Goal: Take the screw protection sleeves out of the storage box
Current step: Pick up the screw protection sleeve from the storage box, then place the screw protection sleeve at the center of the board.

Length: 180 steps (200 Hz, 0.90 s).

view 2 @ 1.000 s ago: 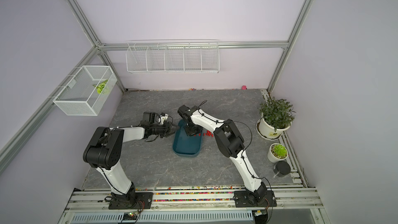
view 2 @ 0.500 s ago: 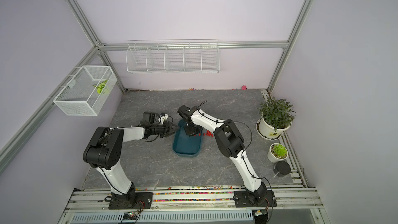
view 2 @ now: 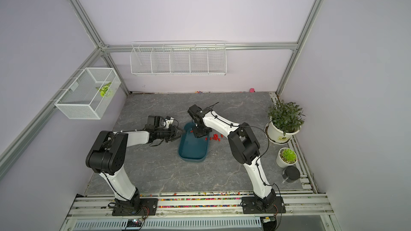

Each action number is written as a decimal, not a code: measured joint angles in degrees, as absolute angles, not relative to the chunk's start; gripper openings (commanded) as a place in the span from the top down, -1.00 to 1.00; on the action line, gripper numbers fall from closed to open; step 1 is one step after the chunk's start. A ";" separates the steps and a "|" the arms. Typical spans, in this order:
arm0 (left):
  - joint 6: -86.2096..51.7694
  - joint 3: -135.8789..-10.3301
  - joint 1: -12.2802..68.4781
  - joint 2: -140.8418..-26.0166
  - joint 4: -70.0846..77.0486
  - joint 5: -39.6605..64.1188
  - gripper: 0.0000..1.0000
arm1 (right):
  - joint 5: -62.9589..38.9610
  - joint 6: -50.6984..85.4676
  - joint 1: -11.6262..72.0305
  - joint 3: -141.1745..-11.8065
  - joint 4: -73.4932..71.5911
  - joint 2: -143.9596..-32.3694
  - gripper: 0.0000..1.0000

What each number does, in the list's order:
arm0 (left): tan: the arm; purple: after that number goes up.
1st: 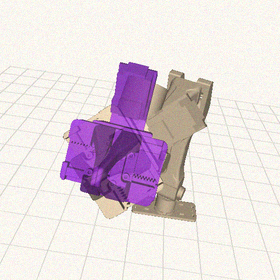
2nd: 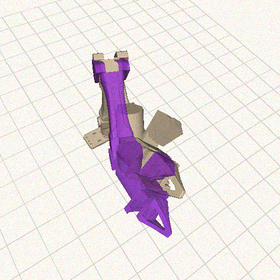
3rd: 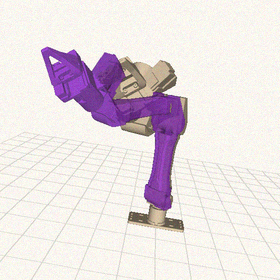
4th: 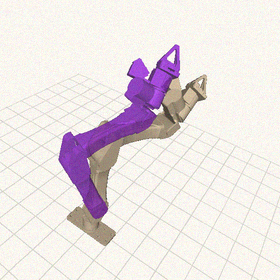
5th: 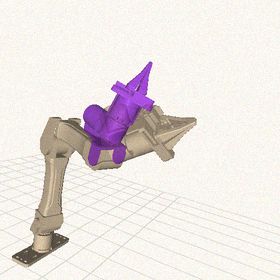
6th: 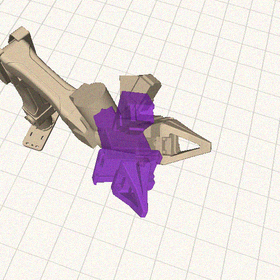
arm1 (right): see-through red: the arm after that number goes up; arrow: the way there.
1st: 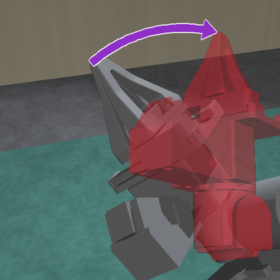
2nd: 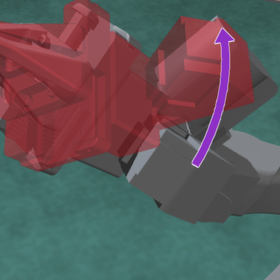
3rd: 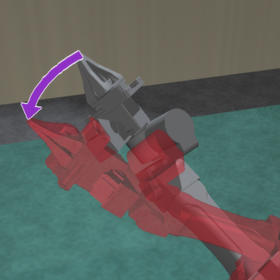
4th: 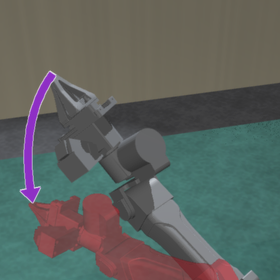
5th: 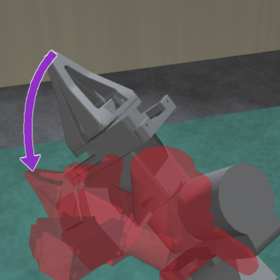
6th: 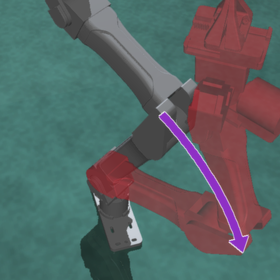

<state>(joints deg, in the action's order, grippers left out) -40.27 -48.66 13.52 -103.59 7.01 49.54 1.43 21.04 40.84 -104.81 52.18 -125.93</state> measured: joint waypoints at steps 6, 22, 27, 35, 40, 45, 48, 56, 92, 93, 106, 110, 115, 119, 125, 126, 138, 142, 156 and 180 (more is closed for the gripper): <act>-40.29 -48.66 13.52 -103.59 7.01 49.54 0.12 | 1.41 21.04 40.84 -104.64 52.05 -125.89 0.64; -40.29 -48.66 13.52 -103.59 7.01 49.54 0.12 | 1.41 21.02 40.84 -104.22 52.03 -125.60 0.64; -40.29 -48.66 13.52 -103.59 7.01 49.54 0.12 | 1.45 21.02 40.84 -104.05 52.05 -125.36 0.64; -40.27 -48.66 13.52 -103.59 7.01 49.54 0.12 | 1.45 20.99 40.84 -103.72 52.10 -124.84 0.64; -40.29 -48.66 13.52 -103.59 7.01 49.54 0.12 | 1.45 20.99 40.82 -103.50 52.07 -124.40 0.64; -40.29 -48.66 13.52 -103.59 7.01 49.54 0.12 | 1.45 20.99 40.77 -103.26 52.10 -123.85 0.64; -40.32 -48.66 13.52 -103.59 7.03 49.54 0.13 | 1.43 20.99 40.75 -103.07 52.05 -123.44 0.64; -40.45 -48.66 13.52 -103.59 7.03 49.54 0.12 | 1.41 20.97 40.66 -102.39 52.03 -122.17 0.64; -40.88 -48.66 13.52 -103.59 7.29 49.54 0.12 | 0.58 20.91 38.96 -98.89 52.05 -114.10 0.64; -40.91 -48.66 13.52 -103.59 7.31 49.54 0.12 | 0.62 20.91 38.89 -98.83 52.05 -113.91 0.64; -41.12 -48.66 13.52 -103.59 7.49 49.54 0.12 | 0.27 20.75 38.13 -97.80 52.07 -111.18 0.64; -41.17 -48.66 13.52 -103.59 7.49 49.54 0.12 | 0.16 20.73 37.82 -97.43 52.05 -110.28 0.64; -41.23 -48.66 13.52 -103.59 7.49 49.54 0.12 | 0.12 20.67 37.56 -97.06 52.01 -109.43 0.64; -41.30 -48.66 13.52 -103.59 7.49 49.54 0.13 | 0.05 20.58 37.34 -96.75 51.99 -108.84 0.64; -41.34 -48.66 13.52 -103.59 7.46 49.54 0.13 | -0.08 20.51 36.99 -96.18 52.01 -107.92 0.64; -41.34 -48.66 13.52 -103.59 7.49 49.54 0.12 | -0.10 20.51 36.93 -96.05 52.03 -107.72 0.64; -41.34 -48.66 13.52 -103.59 7.46 49.54 0.13 | -0.27 20.36 36.25 -94.96 51.92 -106.56 0.64; -41.34 -48.66 13.52 -103.59 7.46 49.54 0.13 | -0.27 20.29 36.01 -94.54 51.86 -106.26 0.64; -41.34 -48.66 13.52 -103.59 7.44 49.54 0.13 | -0.49 20.08 35.20 -92.82 51.68 -105.41 0.64; -41.32 -48.66 13.52 -103.59 7.42 49.54 0.13 | -0.69 19.84 33.87 -89.49 51.29 -104.44 0.63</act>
<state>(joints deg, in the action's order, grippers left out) -41.32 -48.66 13.52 -103.59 7.42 49.54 -0.69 19.84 33.87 -89.49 51.29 -104.44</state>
